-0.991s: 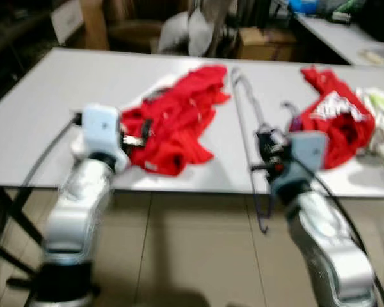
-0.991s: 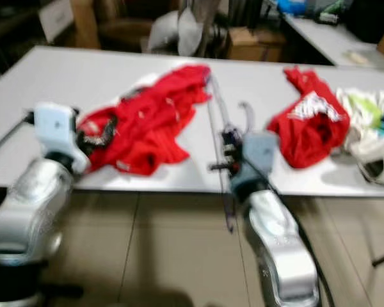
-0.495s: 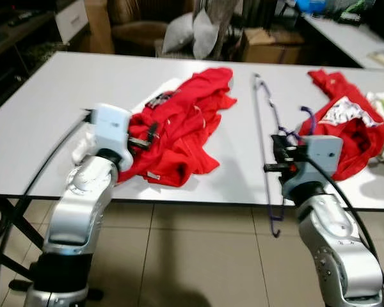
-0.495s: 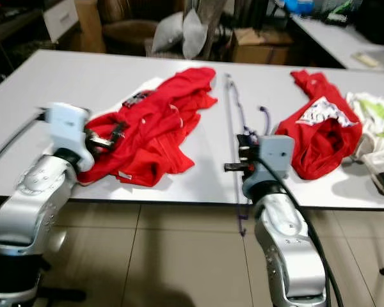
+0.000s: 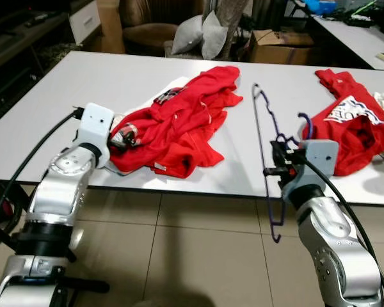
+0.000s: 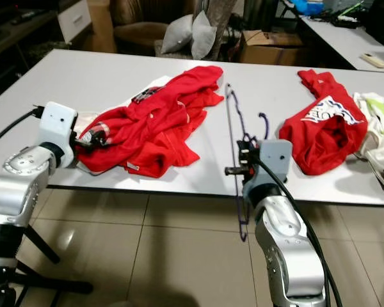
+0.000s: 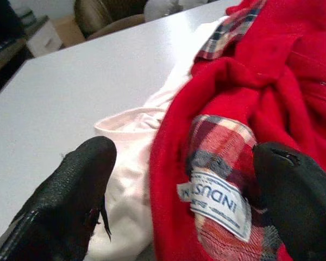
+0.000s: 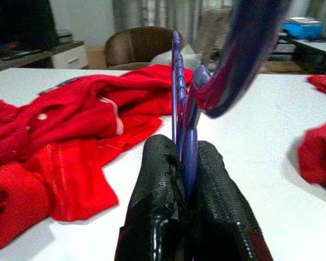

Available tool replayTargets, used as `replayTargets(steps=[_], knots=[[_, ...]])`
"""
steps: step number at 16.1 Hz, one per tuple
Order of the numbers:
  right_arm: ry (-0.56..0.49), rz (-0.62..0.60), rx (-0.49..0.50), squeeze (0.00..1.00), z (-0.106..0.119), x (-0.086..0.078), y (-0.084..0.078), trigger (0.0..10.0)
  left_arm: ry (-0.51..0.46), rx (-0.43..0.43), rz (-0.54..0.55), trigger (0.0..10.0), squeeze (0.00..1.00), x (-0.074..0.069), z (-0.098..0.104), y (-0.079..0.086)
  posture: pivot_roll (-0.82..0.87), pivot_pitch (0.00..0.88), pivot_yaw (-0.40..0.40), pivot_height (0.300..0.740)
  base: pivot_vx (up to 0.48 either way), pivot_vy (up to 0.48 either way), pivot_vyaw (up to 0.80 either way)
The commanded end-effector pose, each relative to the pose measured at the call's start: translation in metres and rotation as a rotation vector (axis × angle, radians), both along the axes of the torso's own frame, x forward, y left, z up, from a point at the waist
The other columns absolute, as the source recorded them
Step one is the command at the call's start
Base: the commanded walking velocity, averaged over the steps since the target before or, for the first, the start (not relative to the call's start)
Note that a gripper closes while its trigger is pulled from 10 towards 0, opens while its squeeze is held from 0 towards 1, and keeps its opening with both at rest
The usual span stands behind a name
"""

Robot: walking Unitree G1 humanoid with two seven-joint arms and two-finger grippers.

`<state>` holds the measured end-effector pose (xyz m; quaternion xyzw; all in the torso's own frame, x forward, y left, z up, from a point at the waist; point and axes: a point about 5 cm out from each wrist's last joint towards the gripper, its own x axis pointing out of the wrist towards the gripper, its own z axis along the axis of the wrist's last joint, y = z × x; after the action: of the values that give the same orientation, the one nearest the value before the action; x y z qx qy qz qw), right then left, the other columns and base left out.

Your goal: Hang hanger

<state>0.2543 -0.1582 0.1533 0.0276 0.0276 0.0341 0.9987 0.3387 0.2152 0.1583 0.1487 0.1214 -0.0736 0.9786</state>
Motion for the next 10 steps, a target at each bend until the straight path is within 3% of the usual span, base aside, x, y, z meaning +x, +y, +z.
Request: replayTargets(steps=[1,2,5,10], knots=[[0.019,-0.024,-0.005,0.00,-0.003,0.001,-0.003,10.0,0.011,-0.023,0.009,3.8,0.00,0.004,-0.003,0.002,0.05,0.000,0.007,0.740,0.000,0.000,0.00],[0.023,-0.029,-0.006,0.00,-0.004,0.001,-0.004,10.0,0.014,-0.041,0.025,0.0,0.00,0.007,-0.005,0.004,0.05,0.000,0.006,0.740,0.000,0.000,0.00],[0.023,-0.032,0.002,0.00,-0.007,0.002,-0.001,10.0,0.017,-0.115,0.046,0.0,0.00,0.019,-0.013,0.001,0.05,0.000,0.008,0.740,0.000,0.000,0.00],[0.010,-0.048,0.002,0.00,-0.006,0.001,0.000,10.0,-0.040,-0.073,0.091,0.0,0.00,0.026,-0.011,0.007,0.03,0.000,0.017,0.740,0.000,0.000,0.00]])
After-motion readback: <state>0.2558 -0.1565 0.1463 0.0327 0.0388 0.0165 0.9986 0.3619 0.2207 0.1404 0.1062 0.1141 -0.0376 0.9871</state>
